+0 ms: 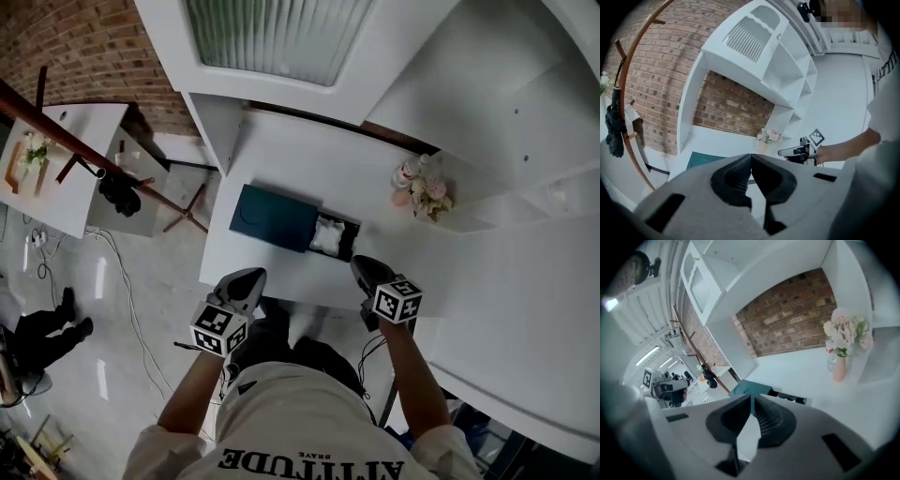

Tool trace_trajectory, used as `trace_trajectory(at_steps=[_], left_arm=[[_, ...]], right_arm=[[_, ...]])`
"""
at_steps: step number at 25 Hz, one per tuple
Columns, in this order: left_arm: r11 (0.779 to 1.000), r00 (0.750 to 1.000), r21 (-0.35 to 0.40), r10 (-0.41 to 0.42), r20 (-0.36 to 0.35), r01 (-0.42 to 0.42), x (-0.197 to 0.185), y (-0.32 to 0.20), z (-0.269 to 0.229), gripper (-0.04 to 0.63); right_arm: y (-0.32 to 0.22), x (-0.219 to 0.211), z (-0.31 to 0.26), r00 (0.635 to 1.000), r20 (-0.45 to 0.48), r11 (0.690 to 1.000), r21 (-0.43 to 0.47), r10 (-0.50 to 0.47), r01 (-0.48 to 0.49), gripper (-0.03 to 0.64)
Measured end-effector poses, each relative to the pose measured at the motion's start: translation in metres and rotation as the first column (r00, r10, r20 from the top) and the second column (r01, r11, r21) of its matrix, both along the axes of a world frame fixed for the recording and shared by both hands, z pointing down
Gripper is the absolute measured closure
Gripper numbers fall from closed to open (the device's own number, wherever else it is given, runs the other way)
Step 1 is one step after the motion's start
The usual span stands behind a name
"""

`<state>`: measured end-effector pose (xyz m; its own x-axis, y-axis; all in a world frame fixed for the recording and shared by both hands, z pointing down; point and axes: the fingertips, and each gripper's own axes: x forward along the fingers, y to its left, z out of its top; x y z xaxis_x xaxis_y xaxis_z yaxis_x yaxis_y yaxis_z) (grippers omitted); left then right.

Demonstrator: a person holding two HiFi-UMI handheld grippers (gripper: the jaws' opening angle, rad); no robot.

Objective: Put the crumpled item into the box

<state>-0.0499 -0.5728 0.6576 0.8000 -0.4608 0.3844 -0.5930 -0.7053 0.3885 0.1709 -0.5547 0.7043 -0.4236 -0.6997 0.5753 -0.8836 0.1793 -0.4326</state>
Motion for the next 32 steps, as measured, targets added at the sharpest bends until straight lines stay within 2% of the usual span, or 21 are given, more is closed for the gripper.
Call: trace_trajectory(at_steps=[4, 11, 18, 25, 32], left_arm=[[1.0, 1.0, 0.023, -0.017, 0.005, 0.017, 0.003, 0.019, -0.006, 0.569], [0.997, 0.998, 0.051, -0.064, -0.014, 0.065, 0.015, 0.077, -0.025, 0.571], [0.994, 0.999, 0.101, -0.045, -0.017, 0.047, 0.029, 0.154, -0.048, 0.571], [0.98, 0.999, 0.191, -0.047, 0.005, 0.045, 0.026, 0.214, -0.075, 0.571], [0.965, 0.997, 0.254, -0.073, 0.007, 0.068, 0.01, 0.252, -0.105, 0.571]], right_arm=[[0.024, 0.001, -0.023, 1.0, 0.017, 0.996, 0.089, -0.022, 0.02, 0.578], [0.098, 0.009, -0.052, 0.998, -0.015, 0.984, 0.165, -0.064, 0.066, 0.581], [0.182, 0.016, -0.093, 0.997, -0.027, 0.965, 0.25, -0.073, 0.078, 0.581], [0.255, 0.026, -0.124, 0.995, -0.075, 0.943, 0.321, -0.063, 0.083, 0.58], [0.291, 0.024, -0.142, 0.997, -0.072, 0.928, 0.369, -0.02, 0.045, 0.58]])
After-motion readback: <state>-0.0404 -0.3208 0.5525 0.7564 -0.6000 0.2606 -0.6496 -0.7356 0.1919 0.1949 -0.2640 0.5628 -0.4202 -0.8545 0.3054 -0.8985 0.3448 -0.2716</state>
